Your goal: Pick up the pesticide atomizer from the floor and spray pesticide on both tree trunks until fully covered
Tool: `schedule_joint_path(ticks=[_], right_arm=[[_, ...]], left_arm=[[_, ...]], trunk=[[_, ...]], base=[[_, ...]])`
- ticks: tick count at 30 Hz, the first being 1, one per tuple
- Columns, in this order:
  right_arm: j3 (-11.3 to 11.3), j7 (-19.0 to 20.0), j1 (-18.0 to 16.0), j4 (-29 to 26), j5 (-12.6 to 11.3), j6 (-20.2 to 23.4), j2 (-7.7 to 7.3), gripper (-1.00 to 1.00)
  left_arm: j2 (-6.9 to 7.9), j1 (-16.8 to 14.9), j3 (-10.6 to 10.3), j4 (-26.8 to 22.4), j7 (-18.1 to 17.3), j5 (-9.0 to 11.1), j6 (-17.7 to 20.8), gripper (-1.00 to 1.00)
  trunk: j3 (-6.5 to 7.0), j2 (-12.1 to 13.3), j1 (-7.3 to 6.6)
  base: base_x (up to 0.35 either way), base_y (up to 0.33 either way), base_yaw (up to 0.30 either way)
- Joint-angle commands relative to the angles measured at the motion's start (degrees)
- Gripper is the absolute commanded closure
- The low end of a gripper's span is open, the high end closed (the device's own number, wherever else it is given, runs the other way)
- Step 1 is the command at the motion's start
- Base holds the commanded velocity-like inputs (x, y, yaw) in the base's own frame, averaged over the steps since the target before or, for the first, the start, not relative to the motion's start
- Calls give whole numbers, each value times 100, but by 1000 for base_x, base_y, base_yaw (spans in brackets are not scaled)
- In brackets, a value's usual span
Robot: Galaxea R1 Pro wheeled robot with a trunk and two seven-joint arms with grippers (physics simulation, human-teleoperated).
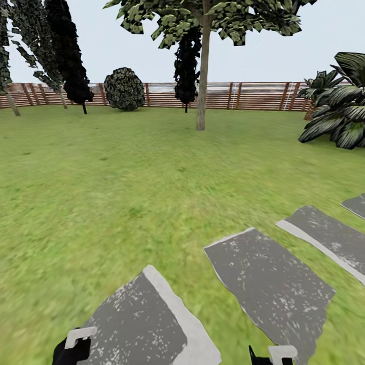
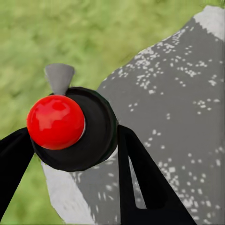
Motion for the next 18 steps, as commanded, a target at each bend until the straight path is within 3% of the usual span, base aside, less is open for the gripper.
schedule_joint_path(ticks=[1,3,4,5,6,8,10,14,18], right_arm=[[-15,-14,0,2,-6,-10,96,-100],[-23,-103,0,1,-2,-20,196,-100],[-18,-343,-2,-2,7,-19,250,-100],[4,-1425,0,-6,30,-20,399,-100],[17,-1719,0,-7,46,-20,427,-100],[25,-1921,0,-7,69,-19,447,-100],[28,-1926,0,-7,75,-19,453,-100],[29,-1369,0,-7,87,-19,449,-100],[29,-1196,0,-7,91,-19,441,-100]], left_arm=[[0,0,0,45,0,3,-4,100],[4,0,0,82,0,7,-6,100],[5,0,1,94,0,8,-7,100],[12,0,4,105,-6,9,-8,100],[13,0,6,107,-11,9,-9,100],[15,0,8,105,-39,9,-9,100],[15,0,5,104,-50,9,-9,100],[7,0,-2,111,-34,9,-4,100],[14,0,-2,111,-28,9,-8,100]], trunk=[[0,0,0],[0,0,0],[0,0,0],[0,0,0],[0,0,0],[0,0,0],[0,0,0],[0,0,0],[0,0,0]], base=[[339,0,0],[339,0,0],[339,0,0],[338,0,0],[338,0,0],[338,0,0],[339,0,0],[338,0,0],[339,0,0]])
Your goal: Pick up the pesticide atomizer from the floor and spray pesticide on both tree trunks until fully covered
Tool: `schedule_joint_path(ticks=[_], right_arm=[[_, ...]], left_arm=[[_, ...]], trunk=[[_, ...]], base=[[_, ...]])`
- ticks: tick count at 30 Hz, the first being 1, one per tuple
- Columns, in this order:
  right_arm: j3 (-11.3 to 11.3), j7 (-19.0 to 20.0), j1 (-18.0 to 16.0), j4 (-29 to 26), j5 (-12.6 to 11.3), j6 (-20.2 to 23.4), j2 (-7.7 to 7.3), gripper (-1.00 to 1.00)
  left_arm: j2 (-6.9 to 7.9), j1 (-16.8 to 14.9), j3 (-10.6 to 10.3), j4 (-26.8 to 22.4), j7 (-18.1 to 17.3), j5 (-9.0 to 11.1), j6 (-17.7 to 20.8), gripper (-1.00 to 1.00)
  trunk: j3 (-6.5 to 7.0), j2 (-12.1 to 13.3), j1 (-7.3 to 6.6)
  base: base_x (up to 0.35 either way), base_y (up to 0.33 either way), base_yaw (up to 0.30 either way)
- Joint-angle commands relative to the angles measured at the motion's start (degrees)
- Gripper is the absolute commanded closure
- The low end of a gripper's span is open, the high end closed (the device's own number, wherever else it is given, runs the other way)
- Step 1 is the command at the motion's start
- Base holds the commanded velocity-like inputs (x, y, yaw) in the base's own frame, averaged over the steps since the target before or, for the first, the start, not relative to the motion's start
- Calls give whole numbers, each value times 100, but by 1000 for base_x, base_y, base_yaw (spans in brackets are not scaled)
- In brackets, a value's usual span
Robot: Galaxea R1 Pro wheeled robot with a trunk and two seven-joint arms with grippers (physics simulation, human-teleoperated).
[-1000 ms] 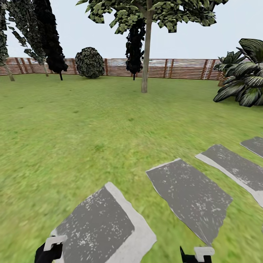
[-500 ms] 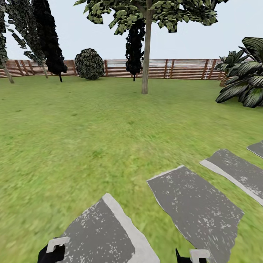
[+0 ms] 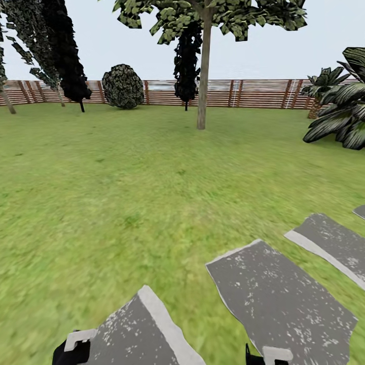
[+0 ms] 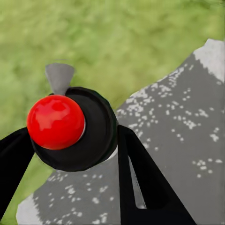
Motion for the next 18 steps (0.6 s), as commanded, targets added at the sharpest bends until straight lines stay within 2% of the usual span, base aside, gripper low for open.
schedule_joint_path(ticks=[1,18], right_arm=[[0,13,0,0,2,0,-1,-100],[-9,36,0,1,1,-2,-43,-100]], left_arm=[[4,0,0,0,-4,0,0,100],[-8,0,1,18,20,-1,-1,100]], trunk=[[0,0,0],[0,0,0]], base=[[339,0,0],[339,0,0]])
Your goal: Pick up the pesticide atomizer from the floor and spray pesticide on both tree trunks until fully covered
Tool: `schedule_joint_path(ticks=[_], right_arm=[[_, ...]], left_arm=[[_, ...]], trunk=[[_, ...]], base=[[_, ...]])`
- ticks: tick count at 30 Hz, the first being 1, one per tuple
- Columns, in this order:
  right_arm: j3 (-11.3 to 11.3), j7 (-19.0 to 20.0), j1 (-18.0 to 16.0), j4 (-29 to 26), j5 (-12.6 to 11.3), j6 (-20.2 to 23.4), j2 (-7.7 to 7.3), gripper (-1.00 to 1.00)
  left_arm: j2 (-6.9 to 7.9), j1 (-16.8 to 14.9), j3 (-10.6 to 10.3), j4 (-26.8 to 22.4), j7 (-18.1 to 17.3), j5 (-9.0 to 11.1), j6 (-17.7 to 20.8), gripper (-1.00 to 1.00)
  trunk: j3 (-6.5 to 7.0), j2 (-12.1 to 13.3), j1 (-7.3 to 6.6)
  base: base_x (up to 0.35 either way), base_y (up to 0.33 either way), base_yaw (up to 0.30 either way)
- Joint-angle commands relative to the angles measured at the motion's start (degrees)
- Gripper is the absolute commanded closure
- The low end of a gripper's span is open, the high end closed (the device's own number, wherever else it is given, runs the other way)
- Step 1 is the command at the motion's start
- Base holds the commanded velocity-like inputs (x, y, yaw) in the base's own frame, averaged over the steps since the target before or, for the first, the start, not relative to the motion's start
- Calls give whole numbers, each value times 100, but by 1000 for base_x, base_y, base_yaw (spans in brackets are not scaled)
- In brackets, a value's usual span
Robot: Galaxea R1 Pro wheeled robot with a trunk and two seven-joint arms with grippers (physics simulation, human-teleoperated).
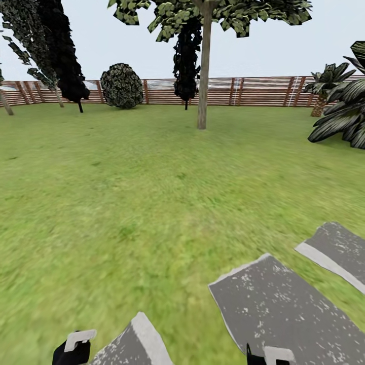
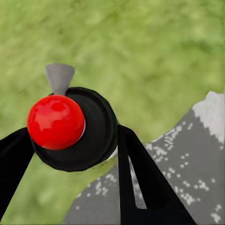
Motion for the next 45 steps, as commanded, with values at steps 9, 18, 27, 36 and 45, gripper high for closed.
schedule_joint_path(ticks=[9,18,27,36,45], right_arm=[[7,0,0,7,5,-50,4,-100],[-5,8,0,4,-12,-44,2,-100],[-23,294,0,-1,-40,-42,-103,-100],[-33,415,0,-1,-47,-42,-180,-100],[-20,657,0,5,-34,-42,-182,-100]], left_arm=[[0,0,1,0,0,0,-1,100],[-8,0,-5,0,0,0,-3,100],[-9,0,-8,8,0,-8,0,100],[-9,0,-8,8,0,-8,0,100],[-9,0,-8,8,0,-8,0,100]], trunk=[[0,0,0],[0,0,0],[0,0,0],[0,0,0],[0,0,0]], base=[[339,0,0],[339,0,0],[339,0,0],[339,0,0],[339,0,0]])
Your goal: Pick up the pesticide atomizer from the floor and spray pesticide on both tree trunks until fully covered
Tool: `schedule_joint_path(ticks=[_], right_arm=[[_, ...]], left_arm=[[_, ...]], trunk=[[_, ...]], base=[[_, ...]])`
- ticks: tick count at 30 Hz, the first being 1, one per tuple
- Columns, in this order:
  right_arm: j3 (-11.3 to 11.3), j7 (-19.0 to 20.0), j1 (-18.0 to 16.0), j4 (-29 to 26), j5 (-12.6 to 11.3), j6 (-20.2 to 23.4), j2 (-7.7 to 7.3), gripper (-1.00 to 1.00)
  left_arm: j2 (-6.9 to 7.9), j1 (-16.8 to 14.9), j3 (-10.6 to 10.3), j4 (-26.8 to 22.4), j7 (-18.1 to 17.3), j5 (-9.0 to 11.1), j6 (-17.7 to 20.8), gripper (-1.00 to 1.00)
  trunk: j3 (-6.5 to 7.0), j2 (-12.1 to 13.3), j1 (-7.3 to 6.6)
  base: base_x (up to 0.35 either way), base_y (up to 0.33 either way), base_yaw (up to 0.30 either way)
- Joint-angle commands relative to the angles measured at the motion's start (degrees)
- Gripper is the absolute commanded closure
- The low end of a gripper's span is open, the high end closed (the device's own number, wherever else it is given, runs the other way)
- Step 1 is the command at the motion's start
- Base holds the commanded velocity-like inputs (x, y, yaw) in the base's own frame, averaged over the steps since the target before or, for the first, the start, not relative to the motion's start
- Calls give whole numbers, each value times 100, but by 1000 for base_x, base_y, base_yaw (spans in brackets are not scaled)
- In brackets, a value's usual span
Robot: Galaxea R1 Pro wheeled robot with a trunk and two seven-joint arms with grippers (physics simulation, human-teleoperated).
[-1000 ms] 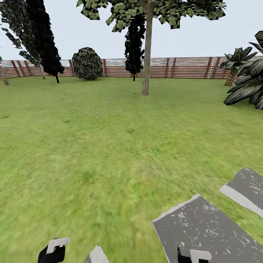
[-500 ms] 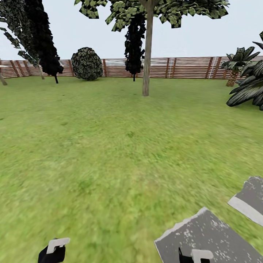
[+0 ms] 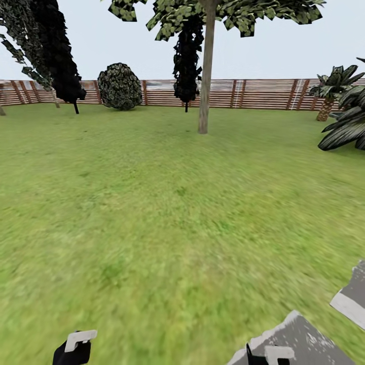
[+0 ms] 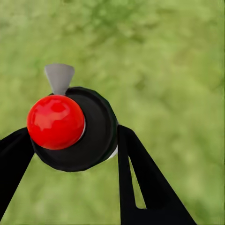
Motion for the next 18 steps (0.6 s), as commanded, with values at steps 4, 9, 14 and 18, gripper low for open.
schedule_joint_path(ticks=[4,9,14,18], right_arm=[[7,11,0,2,19,0,10,-100],[3,11,0,0,14,0,12,-100],[1,11,0,2,13,6,6,-100],[3,11,0,3,13,8,4,-100]], left_arm=[[0,0,0,-1,0,0,0,100],[0,0,0,-1,0,0,0,100],[0,0,0,-1,0,2,0,100],[0,0,0,-1,0,1,0,100]], trunk=[[0,0,0],[0,0,0],[0,0,0],[0,0,0]], base=[[339,0,0],[339,0,0],[339,0,-34],[339,0,-218]])
